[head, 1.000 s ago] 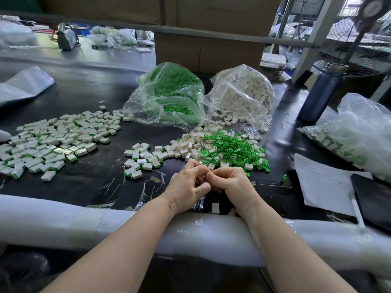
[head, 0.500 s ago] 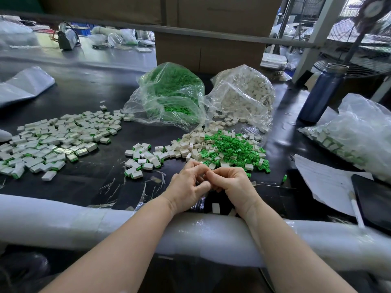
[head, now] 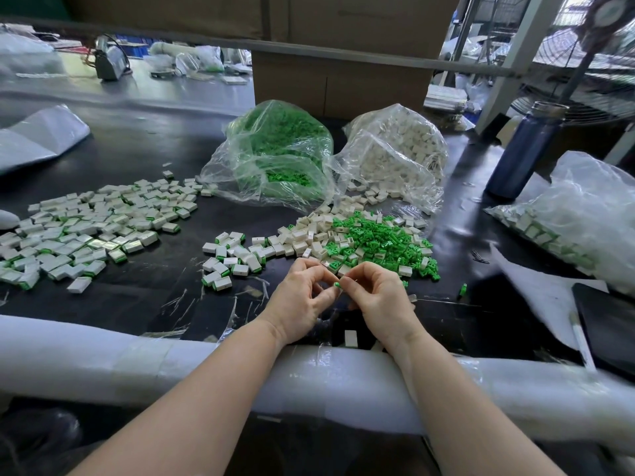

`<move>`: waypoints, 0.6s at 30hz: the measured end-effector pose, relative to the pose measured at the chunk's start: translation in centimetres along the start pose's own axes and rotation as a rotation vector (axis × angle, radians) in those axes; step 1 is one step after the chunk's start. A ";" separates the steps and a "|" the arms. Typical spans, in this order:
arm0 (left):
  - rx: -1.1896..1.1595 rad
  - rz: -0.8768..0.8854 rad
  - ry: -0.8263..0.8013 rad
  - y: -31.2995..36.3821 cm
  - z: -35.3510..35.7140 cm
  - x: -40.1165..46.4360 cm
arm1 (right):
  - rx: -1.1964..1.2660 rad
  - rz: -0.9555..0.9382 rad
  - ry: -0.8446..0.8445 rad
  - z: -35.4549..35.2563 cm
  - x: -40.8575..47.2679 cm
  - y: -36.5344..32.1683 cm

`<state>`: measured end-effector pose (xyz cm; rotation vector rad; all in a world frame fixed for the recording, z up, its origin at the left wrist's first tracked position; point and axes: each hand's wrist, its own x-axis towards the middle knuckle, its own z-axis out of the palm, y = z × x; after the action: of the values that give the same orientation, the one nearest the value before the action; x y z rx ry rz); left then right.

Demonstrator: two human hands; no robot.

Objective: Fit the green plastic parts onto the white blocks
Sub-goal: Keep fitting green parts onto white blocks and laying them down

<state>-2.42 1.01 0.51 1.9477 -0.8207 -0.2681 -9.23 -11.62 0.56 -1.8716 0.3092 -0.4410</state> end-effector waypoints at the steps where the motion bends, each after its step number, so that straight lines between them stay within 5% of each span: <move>1: 0.010 -0.001 0.002 0.0 0.0 0.0 | -0.042 -0.006 -0.004 0.1 0.0 0.0; 11: -0.013 -0.005 0.072 0.1 -0.1 -0.1 | -0.186 -0.072 0.040 0.3 0.0 0.1; 18: -0.088 -0.136 0.470 -0.6 -0.6 0.2 | -0.211 -0.031 0.281 -0.5 0.2 0.3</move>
<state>-1.72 1.53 0.32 1.8792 -0.3641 0.0747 -9.29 -12.21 0.48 -2.0222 0.5327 -0.7182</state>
